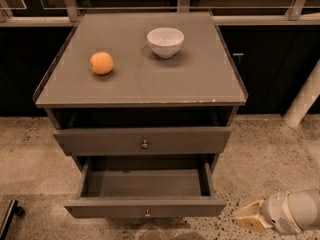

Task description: Close middle drawer

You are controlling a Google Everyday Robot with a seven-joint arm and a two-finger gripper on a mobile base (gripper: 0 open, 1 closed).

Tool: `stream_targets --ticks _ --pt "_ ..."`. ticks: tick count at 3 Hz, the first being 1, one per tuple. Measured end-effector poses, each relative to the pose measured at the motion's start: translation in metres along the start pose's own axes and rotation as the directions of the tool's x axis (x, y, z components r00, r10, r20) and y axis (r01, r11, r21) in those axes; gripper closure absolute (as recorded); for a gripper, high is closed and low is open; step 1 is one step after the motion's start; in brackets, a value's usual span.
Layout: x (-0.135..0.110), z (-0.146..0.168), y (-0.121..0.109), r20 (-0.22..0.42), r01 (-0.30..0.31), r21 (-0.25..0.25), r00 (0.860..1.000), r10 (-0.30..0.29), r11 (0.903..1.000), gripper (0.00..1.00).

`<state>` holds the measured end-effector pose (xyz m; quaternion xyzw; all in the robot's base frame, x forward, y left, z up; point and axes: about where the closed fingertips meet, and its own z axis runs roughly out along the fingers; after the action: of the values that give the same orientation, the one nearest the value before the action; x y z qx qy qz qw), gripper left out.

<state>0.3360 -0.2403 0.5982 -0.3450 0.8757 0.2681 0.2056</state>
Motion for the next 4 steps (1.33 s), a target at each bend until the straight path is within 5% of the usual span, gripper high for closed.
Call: stream_targets --ticks 2,4 --pt "0.027 0.069 -0.067 0.119 -0.095 -0.065 0.988 0.102 0.9934 1.0" --pt "0.042 0.111 -0.088 0.142 -0.153 -0.119 0.975 0.169 0.981 1.0"
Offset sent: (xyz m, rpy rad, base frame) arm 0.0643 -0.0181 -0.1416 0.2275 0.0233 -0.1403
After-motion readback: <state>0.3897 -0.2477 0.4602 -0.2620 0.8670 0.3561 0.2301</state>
